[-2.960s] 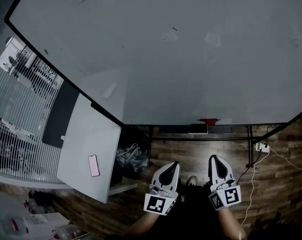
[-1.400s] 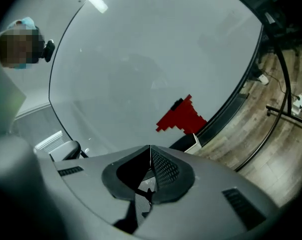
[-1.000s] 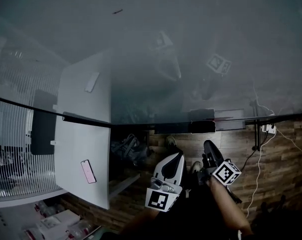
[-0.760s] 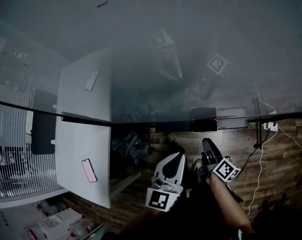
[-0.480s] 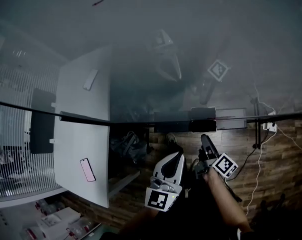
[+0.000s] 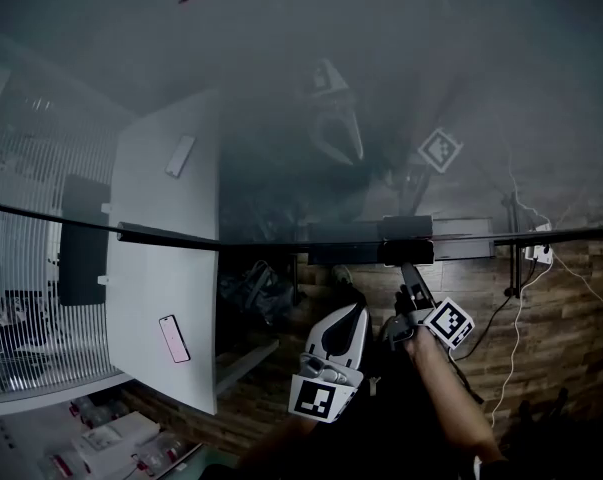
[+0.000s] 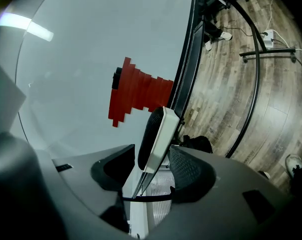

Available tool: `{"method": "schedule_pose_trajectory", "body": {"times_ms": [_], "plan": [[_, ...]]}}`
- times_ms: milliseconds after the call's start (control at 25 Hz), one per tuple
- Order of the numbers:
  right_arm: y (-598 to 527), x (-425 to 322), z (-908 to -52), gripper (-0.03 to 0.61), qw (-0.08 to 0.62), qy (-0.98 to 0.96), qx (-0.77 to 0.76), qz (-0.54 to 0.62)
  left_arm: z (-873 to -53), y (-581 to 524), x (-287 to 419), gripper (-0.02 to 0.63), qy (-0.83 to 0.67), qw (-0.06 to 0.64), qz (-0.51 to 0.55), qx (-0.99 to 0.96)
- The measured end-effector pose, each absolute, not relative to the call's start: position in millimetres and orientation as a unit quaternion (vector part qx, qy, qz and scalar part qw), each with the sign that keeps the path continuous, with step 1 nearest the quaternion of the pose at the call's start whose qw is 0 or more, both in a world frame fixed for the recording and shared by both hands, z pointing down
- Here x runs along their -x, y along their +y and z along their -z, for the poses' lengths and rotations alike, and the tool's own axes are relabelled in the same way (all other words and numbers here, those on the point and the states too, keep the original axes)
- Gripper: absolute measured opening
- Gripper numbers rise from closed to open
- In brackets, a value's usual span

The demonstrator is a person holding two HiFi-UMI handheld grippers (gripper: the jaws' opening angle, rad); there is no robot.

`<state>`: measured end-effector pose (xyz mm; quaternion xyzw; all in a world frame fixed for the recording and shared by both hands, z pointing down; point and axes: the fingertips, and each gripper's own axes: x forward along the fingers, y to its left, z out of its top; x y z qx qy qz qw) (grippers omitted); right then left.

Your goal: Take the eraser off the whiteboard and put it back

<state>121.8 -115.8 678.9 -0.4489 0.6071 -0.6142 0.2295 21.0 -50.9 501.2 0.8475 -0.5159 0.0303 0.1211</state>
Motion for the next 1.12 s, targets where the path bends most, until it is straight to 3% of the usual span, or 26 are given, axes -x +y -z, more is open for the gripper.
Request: {"method": "schedule_pose_trajectory", "body": {"times_ms": [1120], "plan": [[-115.2,-120.4,-682.9,0.155,0.235,0.588,0.459,0.623,-506.8,-55.5,-17.5,0.008,-0.512,0.126,-0.029,-0.849]]}}
